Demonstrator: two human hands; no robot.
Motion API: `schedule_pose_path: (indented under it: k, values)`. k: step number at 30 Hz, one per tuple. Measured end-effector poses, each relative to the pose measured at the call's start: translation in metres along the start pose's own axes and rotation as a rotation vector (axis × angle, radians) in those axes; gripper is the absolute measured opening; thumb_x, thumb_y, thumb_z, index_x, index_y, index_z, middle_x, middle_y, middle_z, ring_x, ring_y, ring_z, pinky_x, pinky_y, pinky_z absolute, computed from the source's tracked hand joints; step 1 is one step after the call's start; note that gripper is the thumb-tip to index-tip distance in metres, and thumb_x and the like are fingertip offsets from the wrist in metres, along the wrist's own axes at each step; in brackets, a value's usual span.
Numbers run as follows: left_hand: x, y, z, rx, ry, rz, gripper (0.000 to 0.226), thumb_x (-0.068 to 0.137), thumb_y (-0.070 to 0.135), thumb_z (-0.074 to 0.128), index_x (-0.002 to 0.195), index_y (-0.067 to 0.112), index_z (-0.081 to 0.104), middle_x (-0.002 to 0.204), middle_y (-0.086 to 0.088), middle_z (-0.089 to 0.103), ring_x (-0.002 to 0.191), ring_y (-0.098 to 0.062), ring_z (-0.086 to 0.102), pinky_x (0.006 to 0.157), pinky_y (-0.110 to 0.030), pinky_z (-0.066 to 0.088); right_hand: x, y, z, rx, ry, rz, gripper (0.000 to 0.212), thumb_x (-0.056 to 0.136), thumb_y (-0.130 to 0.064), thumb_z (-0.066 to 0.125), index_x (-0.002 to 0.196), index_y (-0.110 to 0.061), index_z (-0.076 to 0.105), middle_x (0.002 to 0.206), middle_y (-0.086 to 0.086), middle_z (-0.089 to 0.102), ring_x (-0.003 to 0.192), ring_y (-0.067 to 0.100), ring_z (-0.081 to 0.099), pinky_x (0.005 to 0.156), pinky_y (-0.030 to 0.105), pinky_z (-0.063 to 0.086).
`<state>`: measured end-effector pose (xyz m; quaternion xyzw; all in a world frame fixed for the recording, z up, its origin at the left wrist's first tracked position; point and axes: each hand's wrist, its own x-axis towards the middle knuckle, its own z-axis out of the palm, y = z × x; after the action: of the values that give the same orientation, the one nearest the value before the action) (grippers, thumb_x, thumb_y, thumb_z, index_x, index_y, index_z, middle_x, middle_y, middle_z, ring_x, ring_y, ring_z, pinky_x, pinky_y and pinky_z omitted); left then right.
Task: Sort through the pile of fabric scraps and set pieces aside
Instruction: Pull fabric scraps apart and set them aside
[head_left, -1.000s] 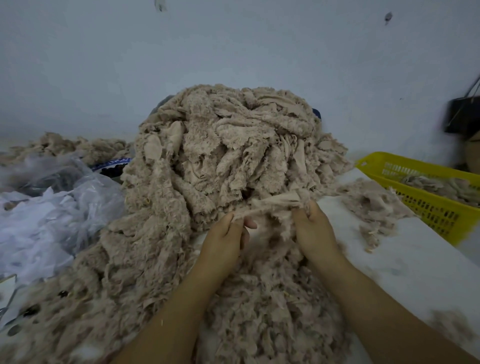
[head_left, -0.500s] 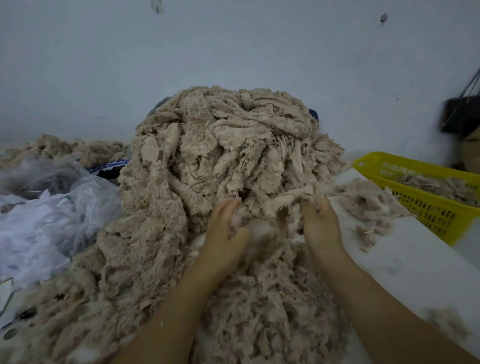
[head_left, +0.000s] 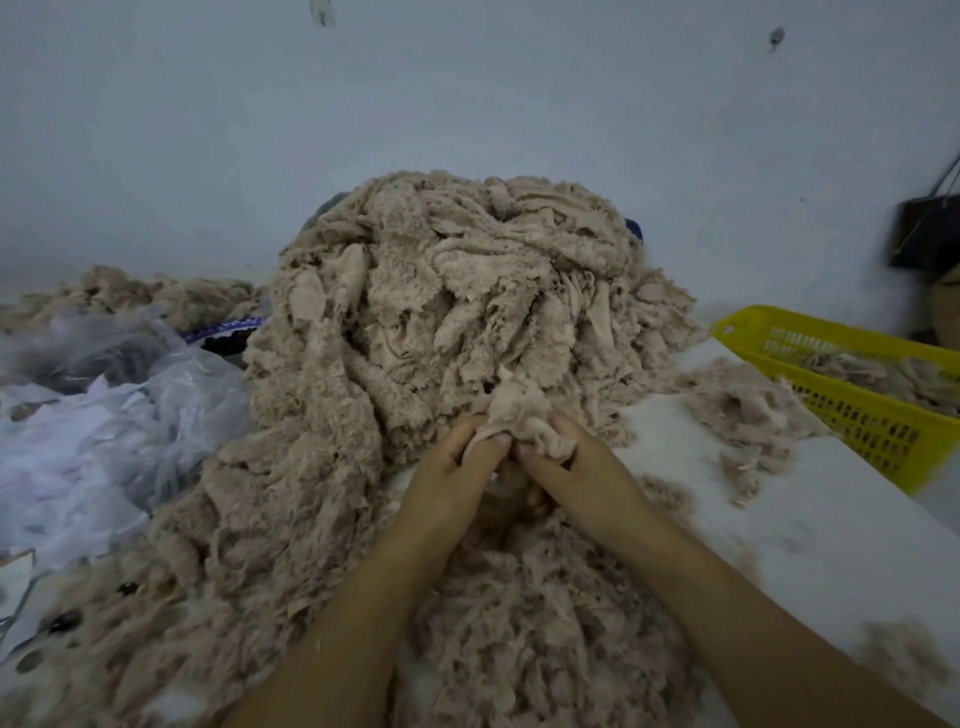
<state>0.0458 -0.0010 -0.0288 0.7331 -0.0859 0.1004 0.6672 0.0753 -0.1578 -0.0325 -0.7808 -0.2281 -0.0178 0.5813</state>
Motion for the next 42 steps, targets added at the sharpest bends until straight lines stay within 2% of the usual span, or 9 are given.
schedule_pose_path:
  k: [4,8,14,18,23,29,34,38,42]
  values:
    - [0.006,-0.001,-0.003,-0.079,0.113,-0.040,0.032,0.092,0.052,0.044,0.105,0.041,0.071,0.098,0.022,0.069,0.088,0.001,0.064,0.074,-0.025,0.052,0.003,-0.001,-0.007,0.083,0.112,-0.019,0.009,0.100,-0.032,0.056,0.102,-0.030,0.064,0.080,-0.010,0.072,0.068,0.004,0.067,0.058,0.016,0.049]
    - [0.014,-0.003,-0.004,-0.103,0.212,-0.153,0.029,0.102,0.039,0.048,0.090,0.035,0.074,0.087,0.015,0.068,0.070,0.000,0.059,0.066,-0.024,0.045,0.011,-0.006,-0.042,0.956,0.486,0.022,0.050,0.085,-0.058,0.057,0.116,-0.019,0.057,0.114,0.002,0.068,0.098,0.020,0.072,0.073,0.028,0.058]
    - [0.005,-0.013,0.002,0.086,0.065,-0.075,0.024,0.099,0.046,0.050,0.100,0.035,0.071,0.090,0.027,0.067,0.076,0.008,0.061,0.065,-0.015,0.049,0.012,0.034,-0.025,-0.370,0.222,0.023,0.020,0.102,-0.035,0.048,0.095,-0.032,0.066,0.117,-0.007,0.061,0.116,0.021,0.053,0.094,0.008,0.032]
    - [0.004,-0.017,0.003,0.152,0.028,-0.085,0.023,0.101,0.035,0.050,0.095,0.033,0.072,0.094,0.026,0.068,0.081,0.008,0.062,0.065,-0.010,0.048,0.017,0.043,-0.018,-0.899,-0.091,0.113,0.033,0.106,-0.023,0.036,0.124,-0.017,0.064,0.138,0.006,0.052,0.131,0.026,0.040,0.103,0.029,0.032]
    - [0.005,-0.015,0.001,0.041,0.084,-0.201,0.033,0.102,0.041,0.048,0.088,0.035,0.077,0.087,0.019,0.073,0.074,0.002,0.067,0.057,-0.015,0.050,0.010,0.010,-0.012,-0.487,0.078,-0.073,0.036,0.107,-0.024,0.037,0.119,-0.016,0.069,0.115,-0.014,0.056,0.107,-0.001,0.046,0.098,0.014,0.032]
    - [0.010,-0.008,-0.007,-0.456,0.145,-0.400,0.019,0.092,0.032,0.065,0.094,0.015,0.074,0.085,0.002,0.078,0.075,-0.008,0.074,0.059,-0.019,0.055,-0.013,-0.008,0.025,-0.350,-0.379,-0.167,0.030,0.099,-0.026,0.051,0.091,-0.011,0.076,0.099,-0.008,0.071,0.098,0.002,0.061,0.090,0.026,0.050]
    - [0.012,-0.005,-0.014,-0.637,0.131,-0.401,0.025,0.100,0.020,0.054,0.112,0.004,0.068,0.110,-0.017,0.074,0.101,-0.028,0.073,0.078,-0.036,0.062,-0.010,0.001,0.012,-0.185,-0.143,0.057,0.039,0.092,-0.057,0.049,0.072,-0.035,0.076,0.087,-0.025,0.070,0.085,-0.009,0.064,0.076,0.020,0.048]
    - [0.008,0.003,-0.011,-0.651,0.003,-0.401,0.035,0.095,0.024,0.056,0.121,0.003,0.064,0.116,-0.019,0.072,0.106,-0.030,0.071,0.081,-0.037,0.061,-0.003,0.004,0.006,-0.021,-0.067,0.200,0.061,0.068,-0.097,0.035,0.094,-0.053,0.067,0.095,-0.033,0.067,0.088,-0.015,0.061,0.077,0.020,0.043]
    - [-0.001,0.004,0.000,-0.380,-0.134,-0.387,0.035,0.089,0.033,0.063,0.113,0.008,0.068,0.112,-0.015,0.074,0.105,-0.027,0.071,0.090,-0.036,0.056,-0.003,0.006,0.011,0.309,-0.092,0.271,0.059,0.078,-0.079,0.056,0.118,-0.037,0.069,0.120,-0.011,0.071,0.113,0.006,0.064,0.096,0.027,0.050]
